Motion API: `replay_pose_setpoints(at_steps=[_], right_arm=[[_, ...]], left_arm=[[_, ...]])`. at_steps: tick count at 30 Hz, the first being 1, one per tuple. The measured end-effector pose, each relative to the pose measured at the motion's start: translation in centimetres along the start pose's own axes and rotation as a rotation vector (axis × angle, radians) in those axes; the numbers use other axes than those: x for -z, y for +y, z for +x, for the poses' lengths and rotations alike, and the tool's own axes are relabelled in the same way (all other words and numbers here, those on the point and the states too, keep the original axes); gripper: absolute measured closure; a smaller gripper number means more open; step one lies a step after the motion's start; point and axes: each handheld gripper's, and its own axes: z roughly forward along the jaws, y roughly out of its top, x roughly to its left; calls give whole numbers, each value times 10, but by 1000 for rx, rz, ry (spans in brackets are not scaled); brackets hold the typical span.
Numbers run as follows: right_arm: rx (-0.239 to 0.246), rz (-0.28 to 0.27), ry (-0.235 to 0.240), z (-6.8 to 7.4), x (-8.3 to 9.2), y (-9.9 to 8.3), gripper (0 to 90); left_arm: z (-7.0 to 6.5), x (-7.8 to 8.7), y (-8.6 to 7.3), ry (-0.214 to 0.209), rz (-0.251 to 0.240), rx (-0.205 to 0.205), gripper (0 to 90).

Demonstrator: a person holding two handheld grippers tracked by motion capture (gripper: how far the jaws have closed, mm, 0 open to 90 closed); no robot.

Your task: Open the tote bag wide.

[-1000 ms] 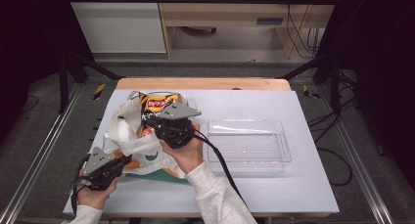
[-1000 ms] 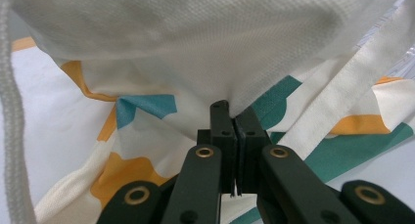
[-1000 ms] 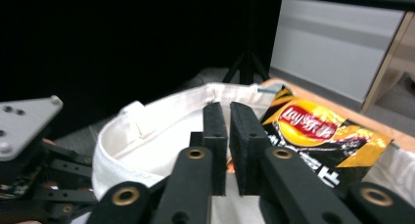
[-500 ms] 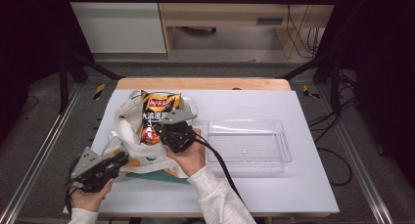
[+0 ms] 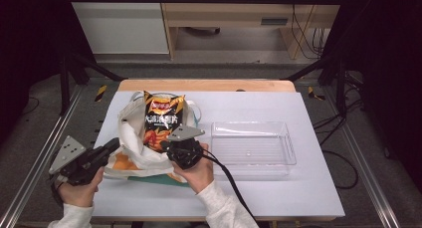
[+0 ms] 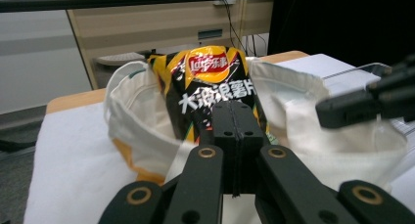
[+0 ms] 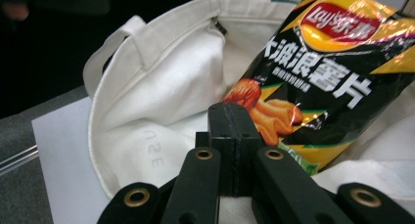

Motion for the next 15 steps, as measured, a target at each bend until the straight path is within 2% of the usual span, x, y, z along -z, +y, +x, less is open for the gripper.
replay_pose_setpoints(at_steps=[2, 3, 4, 6, 7, 11, 15], right_arm=[[5, 10, 9, 3, -1, -8, 900], [5, 10, 9, 3, -1, -8, 900], [7, 16, 12, 6, -2, -13, 900], [9, 17, 15, 7, -2, -15, 900], [10, 25, 23, 8, -2, -20, 900], [6, 34, 38, 11, -2, -29, 900], [-6, 41, 53, 13, -3, -40, 900]], left_arm=[[-3, -14, 8, -7, 24, -23, 898], [-3, -14, 8, -7, 24, -23, 898], [-2, -23, 9, -17, 43, -19, 898], [-2, -28, 9, -10, 58, -25, 898], [-1, -34, 8, 0, 79, -35, 898], [3, -45, -4, 10, 151, -26, 898], [4, -42, -15, 25, 185, -32, 898]])
